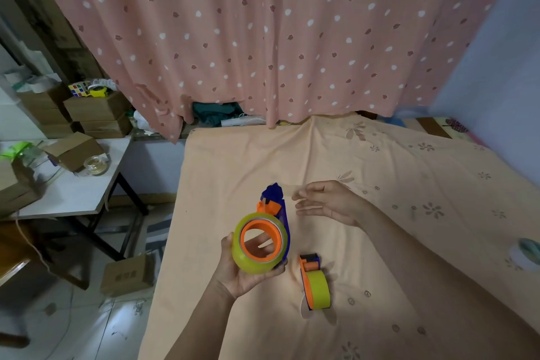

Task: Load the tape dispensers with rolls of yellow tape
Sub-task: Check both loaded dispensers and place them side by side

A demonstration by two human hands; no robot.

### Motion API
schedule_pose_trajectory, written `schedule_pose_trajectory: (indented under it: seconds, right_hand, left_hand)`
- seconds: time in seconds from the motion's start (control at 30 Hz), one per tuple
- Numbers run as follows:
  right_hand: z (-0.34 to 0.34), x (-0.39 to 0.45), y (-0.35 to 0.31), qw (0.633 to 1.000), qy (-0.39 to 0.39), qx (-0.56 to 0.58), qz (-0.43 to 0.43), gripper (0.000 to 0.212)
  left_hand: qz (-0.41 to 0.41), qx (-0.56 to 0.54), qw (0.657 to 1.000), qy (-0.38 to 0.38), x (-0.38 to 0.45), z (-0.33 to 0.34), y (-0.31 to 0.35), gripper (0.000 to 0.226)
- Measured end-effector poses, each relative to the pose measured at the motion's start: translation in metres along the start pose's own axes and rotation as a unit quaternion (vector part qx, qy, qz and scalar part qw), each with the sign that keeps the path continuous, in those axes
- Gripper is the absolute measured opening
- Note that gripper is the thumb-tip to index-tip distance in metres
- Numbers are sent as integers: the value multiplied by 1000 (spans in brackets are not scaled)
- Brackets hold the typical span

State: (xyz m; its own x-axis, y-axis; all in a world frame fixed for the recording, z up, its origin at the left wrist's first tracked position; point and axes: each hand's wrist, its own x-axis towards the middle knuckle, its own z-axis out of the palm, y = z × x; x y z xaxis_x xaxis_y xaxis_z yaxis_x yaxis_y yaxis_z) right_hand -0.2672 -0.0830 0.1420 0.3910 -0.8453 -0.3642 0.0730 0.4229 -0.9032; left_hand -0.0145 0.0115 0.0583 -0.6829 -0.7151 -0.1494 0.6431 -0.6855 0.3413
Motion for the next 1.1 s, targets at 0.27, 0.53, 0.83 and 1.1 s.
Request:
schedule_pose_trajectory:
  seconds: [0.27, 0.53, 0.83, 1.1]
  right_hand:
    - [41, 13, 41, 944, 247, -131, -175, 7]
    - [69, 26, 70, 931, 309, -111, -159, 39]
    - [81, 21, 89, 972, 202, -88, -78, 29]
    - [92, 21, 133, 974, 168, 73, 137, 15]
  left_hand:
    - [29, -108, 989, 94, 18, 18, 4, 106]
    - [34, -116, 986, 119, 29, 16, 5, 111]
    - [24, -74, 988, 133, 23, -8, 9, 91]
    - [-46, 112, 964, 238, 7, -47, -2, 64]
